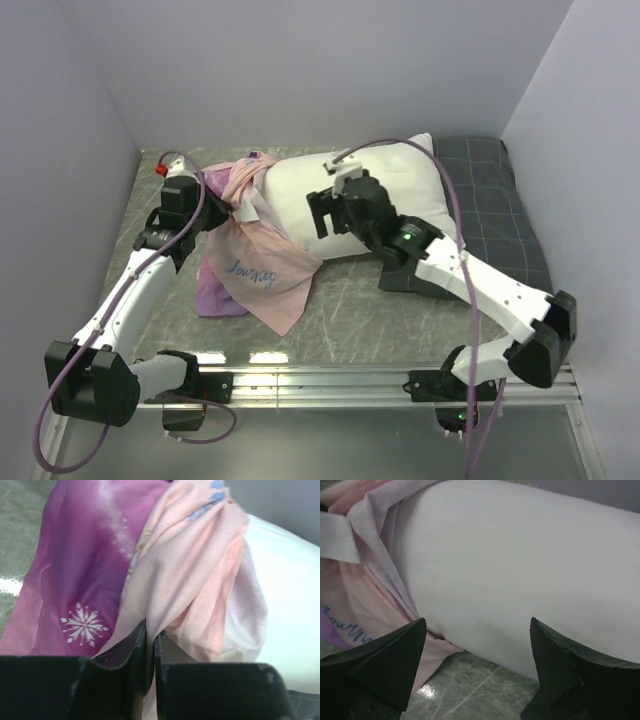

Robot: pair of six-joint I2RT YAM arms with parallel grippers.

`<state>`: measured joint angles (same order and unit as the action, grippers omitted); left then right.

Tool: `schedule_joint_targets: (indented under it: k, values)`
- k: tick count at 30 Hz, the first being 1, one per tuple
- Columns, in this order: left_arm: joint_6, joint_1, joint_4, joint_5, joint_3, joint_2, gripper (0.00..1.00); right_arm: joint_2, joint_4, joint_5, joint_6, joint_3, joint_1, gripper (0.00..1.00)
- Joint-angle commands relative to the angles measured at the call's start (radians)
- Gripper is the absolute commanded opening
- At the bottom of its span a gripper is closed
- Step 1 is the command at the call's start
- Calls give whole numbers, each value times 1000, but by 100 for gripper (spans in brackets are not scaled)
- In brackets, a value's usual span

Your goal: Remove the pillowcase from the pillow

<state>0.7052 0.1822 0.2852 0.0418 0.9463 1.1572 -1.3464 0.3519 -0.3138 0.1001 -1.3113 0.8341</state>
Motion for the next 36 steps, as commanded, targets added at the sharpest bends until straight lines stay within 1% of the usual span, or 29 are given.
schedule_joint_targets:
  k: [1,5,6,8,9,10,11,12,13,14,15,16,18,21,23,25,26,29,33,35,36]
  values:
    - [-36,17,3,4,81,9,16,-109,-95,-50,-73,35,11,91]
    - [-52,36,25,-5,120,41,20,-290,-102,-48,-63,6,10,91]
    - [-56,43,23,-8,124,48,20,-366,-102,-54,-60,-17,10,91]
    - [-61,51,17,-14,131,61,28,-437,-77,-76,-53,-57,10,80]
    - [-68,59,19,-26,134,64,33,-482,-62,-85,-34,-96,8,71]
    - [-72,63,20,-29,138,67,39,-497,-27,-87,-25,-117,7,55]
    - [-75,72,20,-31,140,62,53,-503,-12,-85,-13,-135,0,18]
    - [-78,94,17,-26,140,55,59,-499,-4,-77,9,-163,-1,7]
    - [-75,111,20,4,138,42,63,-488,15,-64,18,-175,-6,0]
    - [-69,131,35,32,135,18,69,-478,24,-38,26,-189,-10,0]
    - [-58,170,46,53,135,4,71,-456,39,-30,42,-225,-21,0]
    - [-53,193,63,122,135,-11,73,-445,71,-21,49,-247,-26,0]
    - [-35,264,121,191,125,-50,74,-427,105,4,70,-316,-50,0]
    - [9,333,176,317,83,-100,75,-419,159,73,85,-402,-85,0]
    - [36,361,186,383,22,-140,76,-416,183,79,85,-434,-92,0]
    - [74,365,183,398,-26,-163,77,-416,203,79,84,-474,-95,0]
    - [85,369,175,400,-74,-180,77,-416,209,81,82,-485,-96,0]
    - [115,372,141,417,-147,-183,78,-413,225,87,78,-520,-96,0]
    - [119,370,94,422,-175,-133,79,-408,234,90,79,-534,-101,0]
    - [116,372,77,414,-175,-102,75,-405,239,82,78,-540,-102,0]
    - [122,372,81,418,-172,-97,70,-402,240,79,78,-542,-104,0]
